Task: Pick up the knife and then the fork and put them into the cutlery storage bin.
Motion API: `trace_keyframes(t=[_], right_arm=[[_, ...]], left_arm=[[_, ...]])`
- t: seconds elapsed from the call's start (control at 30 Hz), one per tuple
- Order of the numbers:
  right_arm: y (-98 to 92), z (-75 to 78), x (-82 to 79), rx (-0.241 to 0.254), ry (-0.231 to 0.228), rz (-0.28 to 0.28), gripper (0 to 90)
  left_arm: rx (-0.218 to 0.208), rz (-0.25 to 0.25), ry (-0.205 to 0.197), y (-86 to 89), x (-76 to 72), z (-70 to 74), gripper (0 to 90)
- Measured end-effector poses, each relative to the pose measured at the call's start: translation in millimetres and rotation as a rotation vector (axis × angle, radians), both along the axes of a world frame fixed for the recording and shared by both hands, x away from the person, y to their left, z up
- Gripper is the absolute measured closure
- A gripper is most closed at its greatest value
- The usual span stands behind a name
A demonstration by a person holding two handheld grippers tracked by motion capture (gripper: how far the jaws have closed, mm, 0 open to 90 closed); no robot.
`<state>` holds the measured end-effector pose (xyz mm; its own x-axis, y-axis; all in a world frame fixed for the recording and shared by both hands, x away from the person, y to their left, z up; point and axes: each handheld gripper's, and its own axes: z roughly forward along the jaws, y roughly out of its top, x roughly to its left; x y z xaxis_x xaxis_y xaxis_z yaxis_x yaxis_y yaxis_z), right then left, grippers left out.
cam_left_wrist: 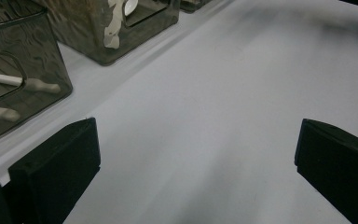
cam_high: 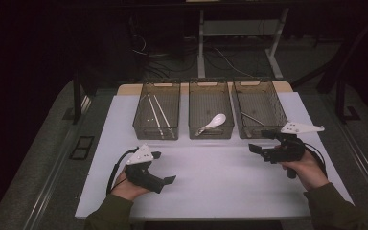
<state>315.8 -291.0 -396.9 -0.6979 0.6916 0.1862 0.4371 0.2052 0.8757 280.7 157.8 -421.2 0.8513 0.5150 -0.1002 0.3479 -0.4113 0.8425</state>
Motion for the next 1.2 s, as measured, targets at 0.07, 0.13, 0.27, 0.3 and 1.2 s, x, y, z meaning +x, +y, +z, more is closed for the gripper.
trace_keyframes(t=[0.07,0.13,0.27,0.3,1.2], right_arm=[[1.2,-3.0,-5.4,0.001,0.002,0.014,17.9],[2.1,-5.7,-9.9,0.003,0.008,0.029,17.3],[3.6,-11.3,-17.7,0.002,0.002,0.052,16.5],[3.8,-12.5,-19.4,0.002,0.001,0.057,16.4],[-15.8,-34.6,-54.5,-0.013,0.058,0.074,14.0]], left_arm=[[-0.001,-0.002,0.000,-0.5,-0.1,-0.3,0.0],[0.001,-0.004,-0.002,-0.6,0.1,-0.3,0.0],[0.007,-0.007,-0.007,-0.6,-0.2,0.1,0.0],[0.008,-0.009,-0.010,-0.3,-0.2,0.2,0.0],[-0.003,-0.003,-0.022,0.1,-2.2,1.0,0.0]])
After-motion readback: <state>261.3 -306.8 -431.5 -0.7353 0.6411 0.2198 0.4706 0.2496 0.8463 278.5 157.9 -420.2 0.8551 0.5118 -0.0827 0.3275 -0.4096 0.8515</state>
